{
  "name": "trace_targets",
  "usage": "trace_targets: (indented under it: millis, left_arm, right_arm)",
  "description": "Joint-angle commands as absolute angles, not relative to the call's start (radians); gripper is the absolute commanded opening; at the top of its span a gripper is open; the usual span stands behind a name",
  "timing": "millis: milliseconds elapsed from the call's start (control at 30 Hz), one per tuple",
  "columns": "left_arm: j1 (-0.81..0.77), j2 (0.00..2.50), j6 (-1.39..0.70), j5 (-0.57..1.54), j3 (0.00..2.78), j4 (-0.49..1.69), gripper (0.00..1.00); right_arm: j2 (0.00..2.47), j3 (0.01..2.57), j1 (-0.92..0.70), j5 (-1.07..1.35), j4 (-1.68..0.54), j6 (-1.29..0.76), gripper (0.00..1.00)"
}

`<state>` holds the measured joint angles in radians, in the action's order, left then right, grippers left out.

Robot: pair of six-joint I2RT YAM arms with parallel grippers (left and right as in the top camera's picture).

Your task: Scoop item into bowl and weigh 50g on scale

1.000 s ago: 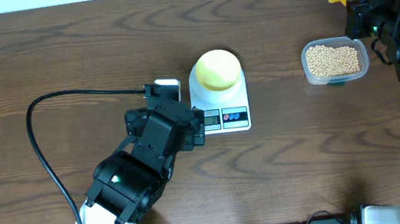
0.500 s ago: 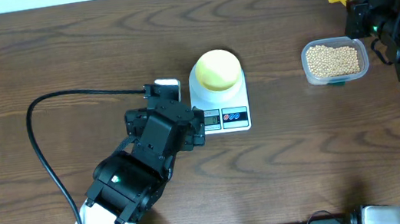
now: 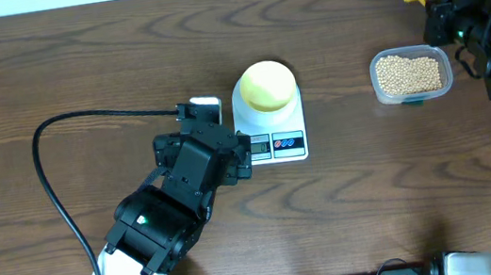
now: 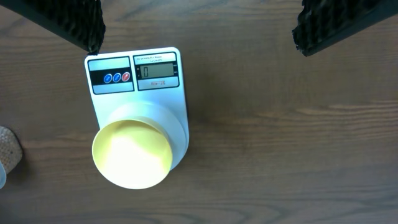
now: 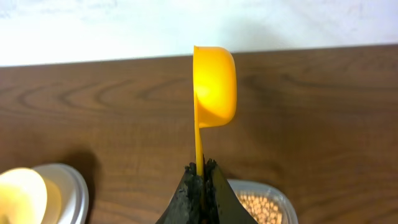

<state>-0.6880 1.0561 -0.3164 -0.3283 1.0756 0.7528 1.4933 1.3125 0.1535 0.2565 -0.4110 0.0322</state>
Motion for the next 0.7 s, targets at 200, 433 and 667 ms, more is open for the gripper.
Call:
trace_targets:
  millis: [200, 433, 667]
  left_arm:
    - [-0.684, 1.057, -0.308, -0.353, 1.081, 0.756, 1.00]
    - [-0.684, 1.057, -0.308, -0.353, 1.081, 0.756, 1.00]
    - [-0.684, 1.057, -0.308, -0.353, 1.081, 0.756, 1.00]
  right_arm:
    - [1.489, 1.327, 0.163, 0.253, -0.306, -0.076, 0.01]
    - [1.481, 1.327, 0.163, 0.294, -0.332, -0.195, 0.01]
    - [1.481, 1.327, 0.163, 0.380, -0.349, -0.198, 0.01]
